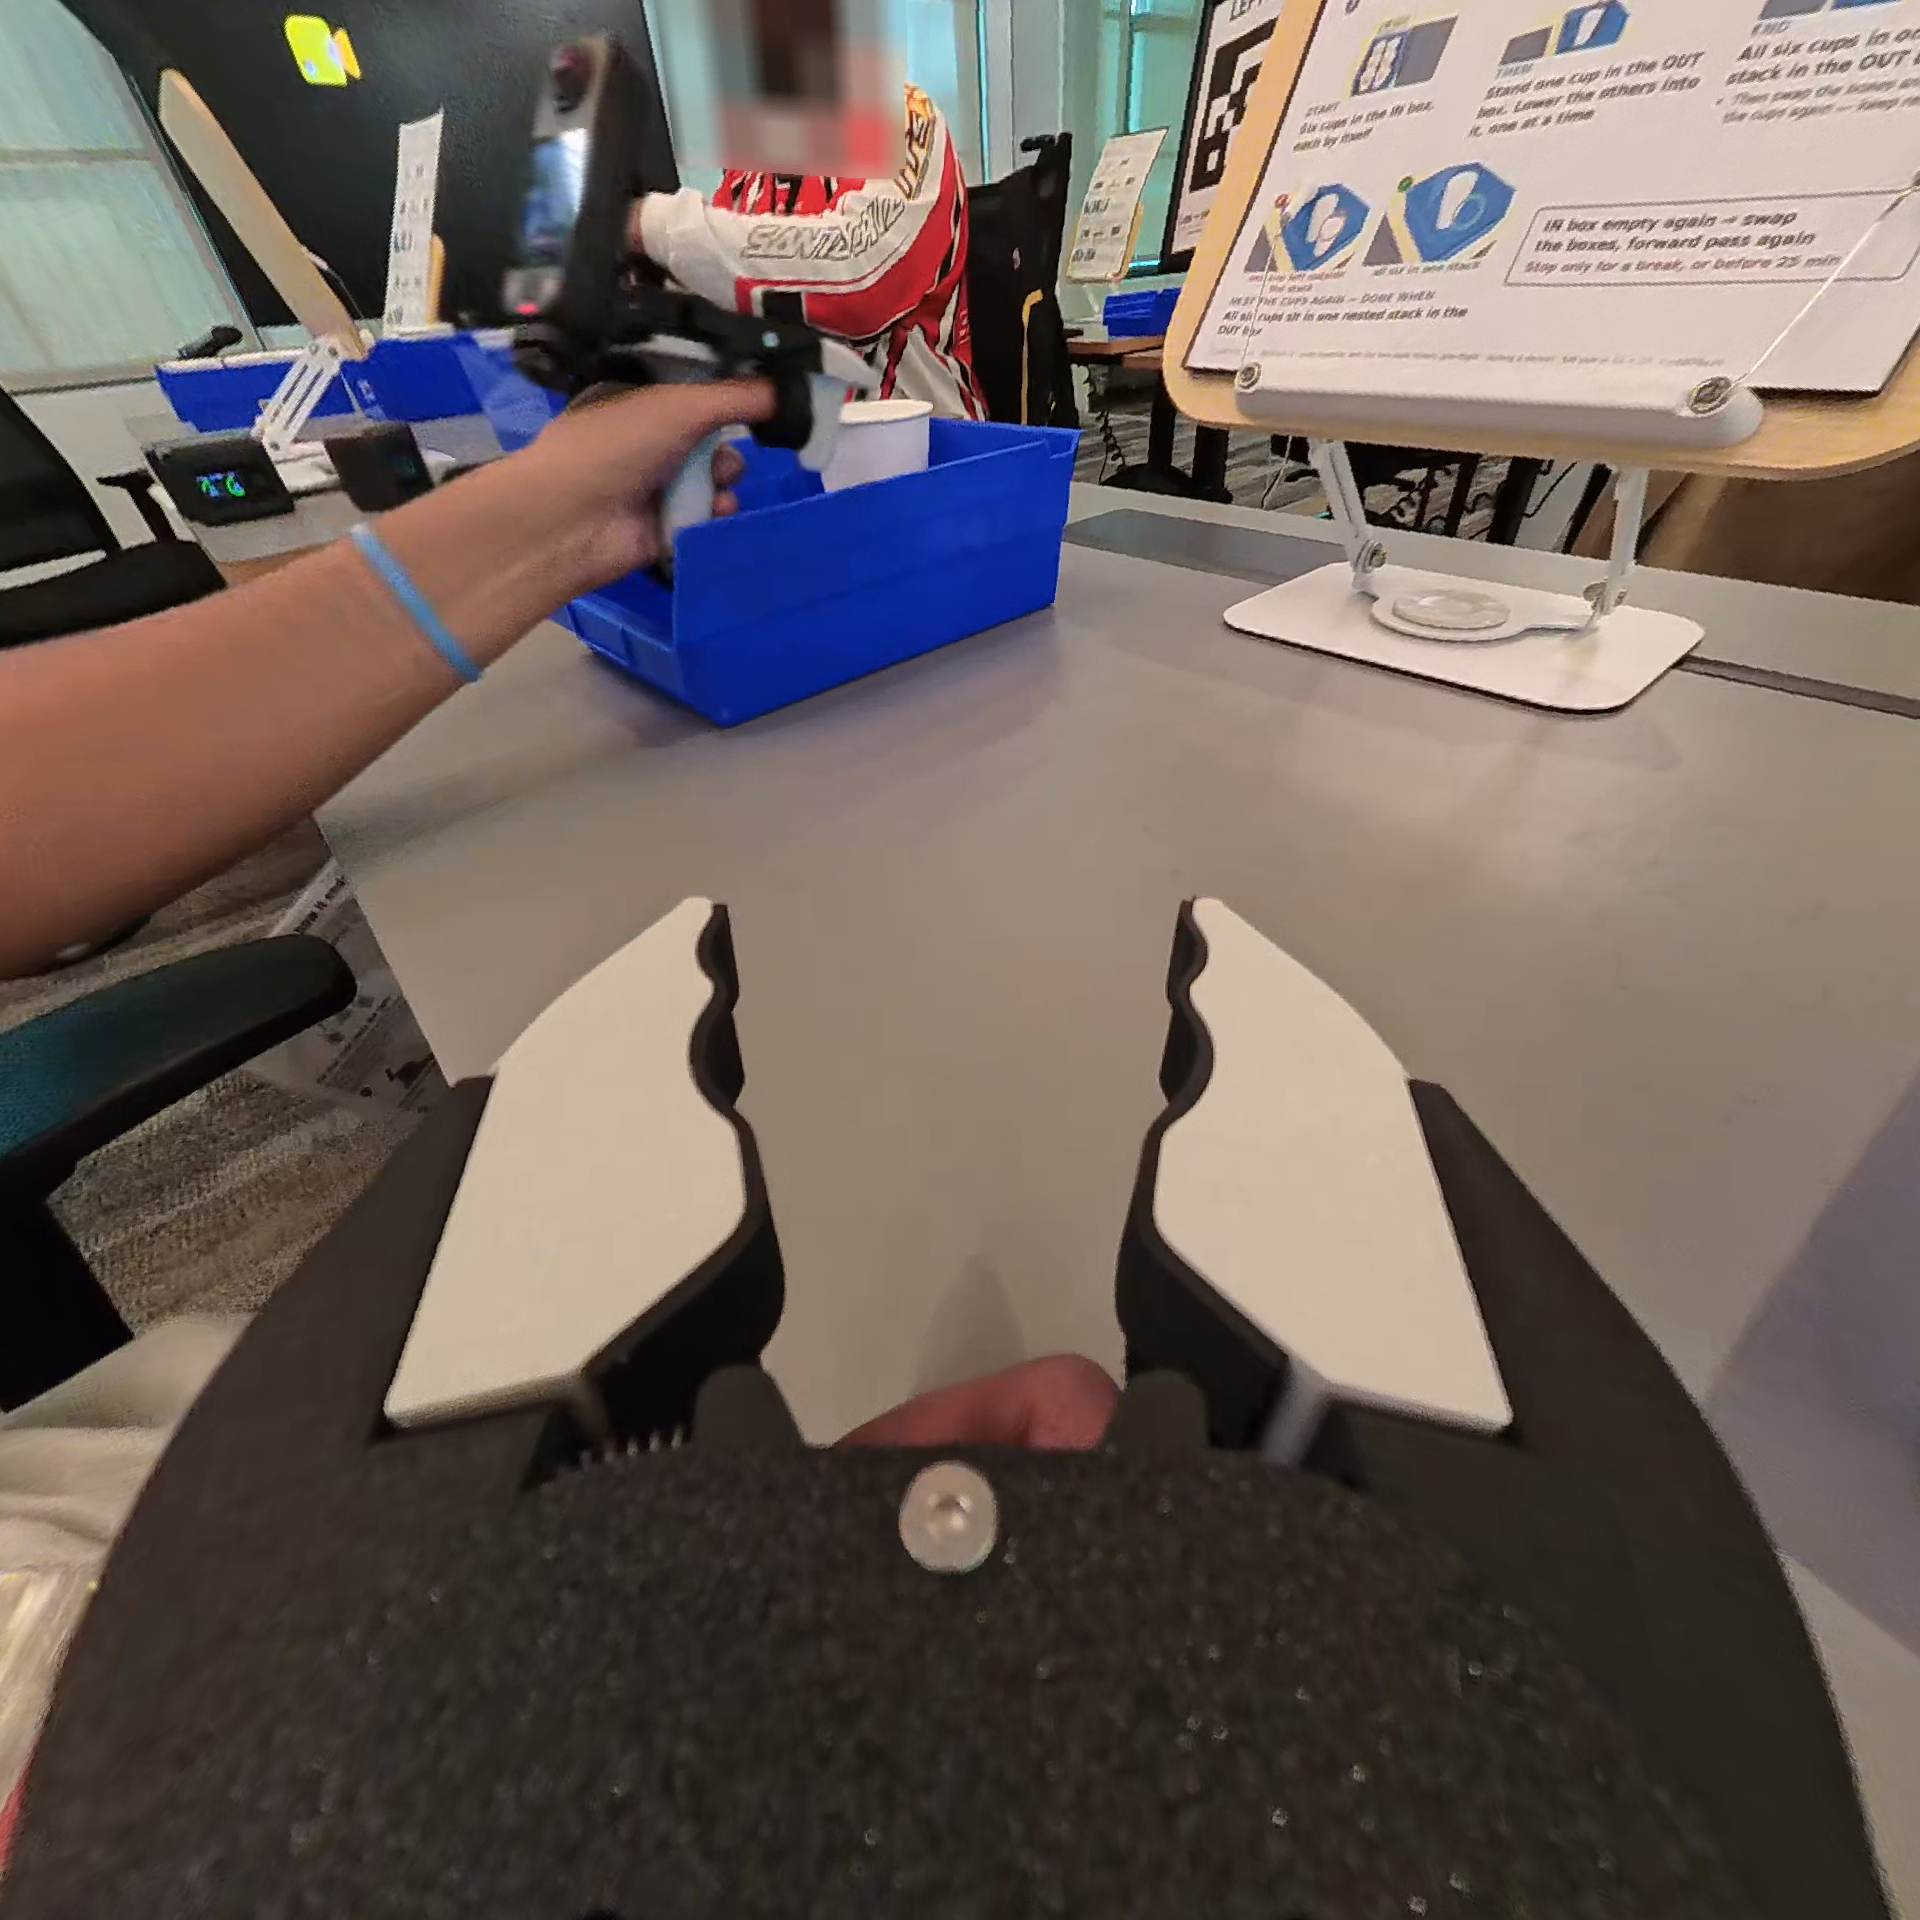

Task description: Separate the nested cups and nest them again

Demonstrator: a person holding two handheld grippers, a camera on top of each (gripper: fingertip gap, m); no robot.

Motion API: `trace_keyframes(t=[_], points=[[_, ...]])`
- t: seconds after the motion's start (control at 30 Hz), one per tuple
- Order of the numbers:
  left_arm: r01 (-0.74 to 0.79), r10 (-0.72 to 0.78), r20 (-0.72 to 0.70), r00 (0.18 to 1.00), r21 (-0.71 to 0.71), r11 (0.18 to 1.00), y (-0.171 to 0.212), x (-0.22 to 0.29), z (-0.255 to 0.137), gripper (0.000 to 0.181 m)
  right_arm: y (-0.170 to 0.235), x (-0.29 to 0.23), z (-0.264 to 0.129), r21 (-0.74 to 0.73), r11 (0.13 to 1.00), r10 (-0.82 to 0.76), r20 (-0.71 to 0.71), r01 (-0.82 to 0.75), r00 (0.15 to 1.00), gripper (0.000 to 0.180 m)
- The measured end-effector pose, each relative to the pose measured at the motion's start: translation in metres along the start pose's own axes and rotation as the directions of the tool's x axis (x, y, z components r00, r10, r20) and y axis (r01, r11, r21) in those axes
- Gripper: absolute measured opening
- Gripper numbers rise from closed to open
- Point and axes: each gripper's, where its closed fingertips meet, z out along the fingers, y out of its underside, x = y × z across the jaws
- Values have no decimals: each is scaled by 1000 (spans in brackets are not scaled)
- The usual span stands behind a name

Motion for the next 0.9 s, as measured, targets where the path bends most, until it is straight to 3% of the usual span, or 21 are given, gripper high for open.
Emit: trace_keyframes(t=[0.17,0.37,0.43,0.53,0.77,0.9], points=[[-8,20,151,988,-80,997,13,-16,57,99,3,-3,-1,-7,1000,16,14,-16,1000,78],[-29,52,218,974,-108,994,24,-23,92,107,7,-5,2,-28,1000,9,15,-9,1000,76],[-17,47,238,970,-127,992,30,-28,99,99,8,-4,2,-29,999,17,14,-17,1000,75],[41,-9,252,968,-122,992,32,-36,103,87,8,-2,2,-30,999,44,18,-43,999,73],[69,-53,170,984,-91,993,25,-33,94,83,7,1,0,-21,995,96,28,-95,995,72],[-43,42,36,998,14,999,-10,-14,58,82,3,5,-5,-14,995,101,29,-101,994,72]])
